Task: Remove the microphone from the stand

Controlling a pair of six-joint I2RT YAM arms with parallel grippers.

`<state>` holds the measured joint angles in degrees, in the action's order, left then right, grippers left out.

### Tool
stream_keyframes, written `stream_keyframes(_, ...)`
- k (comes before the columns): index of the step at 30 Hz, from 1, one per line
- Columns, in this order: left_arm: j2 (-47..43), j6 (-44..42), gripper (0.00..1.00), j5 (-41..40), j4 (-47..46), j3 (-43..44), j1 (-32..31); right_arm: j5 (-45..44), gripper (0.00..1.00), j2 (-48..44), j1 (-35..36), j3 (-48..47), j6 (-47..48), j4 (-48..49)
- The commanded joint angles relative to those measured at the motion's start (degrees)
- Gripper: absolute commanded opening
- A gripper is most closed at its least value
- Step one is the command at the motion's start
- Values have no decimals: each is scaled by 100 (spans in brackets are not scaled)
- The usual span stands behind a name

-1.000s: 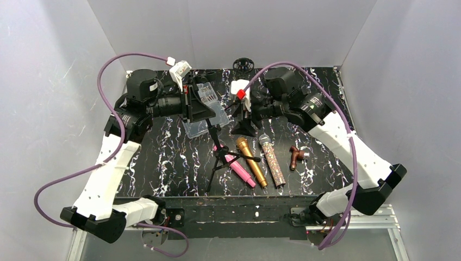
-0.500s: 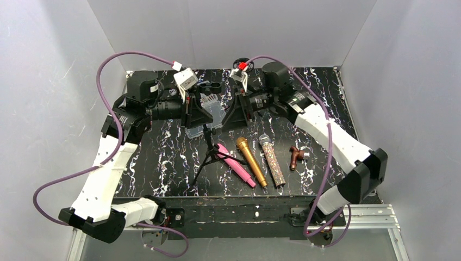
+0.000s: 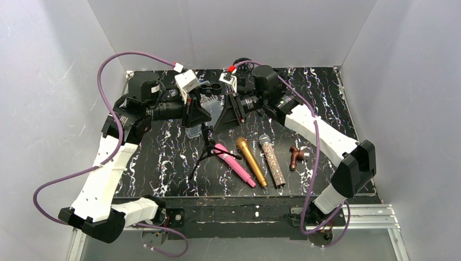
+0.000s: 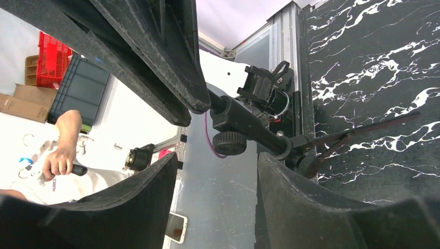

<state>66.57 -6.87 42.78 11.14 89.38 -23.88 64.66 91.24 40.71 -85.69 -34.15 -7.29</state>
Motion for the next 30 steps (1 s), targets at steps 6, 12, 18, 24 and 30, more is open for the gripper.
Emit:
stream_keyframes(6,-112,-5,0,165,-147,86,-56,20,58,169,94,-214,-92,297)
stream_keyframes(12,-134,95,0,175,-147,46,-73,6,57,249,113,-341,-75,281)
stream_keyframes(18,-152,114,0,175,-149,-12,-86,30,55,272,138,-433,-82,289)
stream_keyframes(24,-135,182,0,153,-202,-58,-90,-25,50,267,221,-423,23,192)
stream_keyframes(30,-140,378,0,21,-325,-113,-91,-90,32,256,297,-441,337,-19)
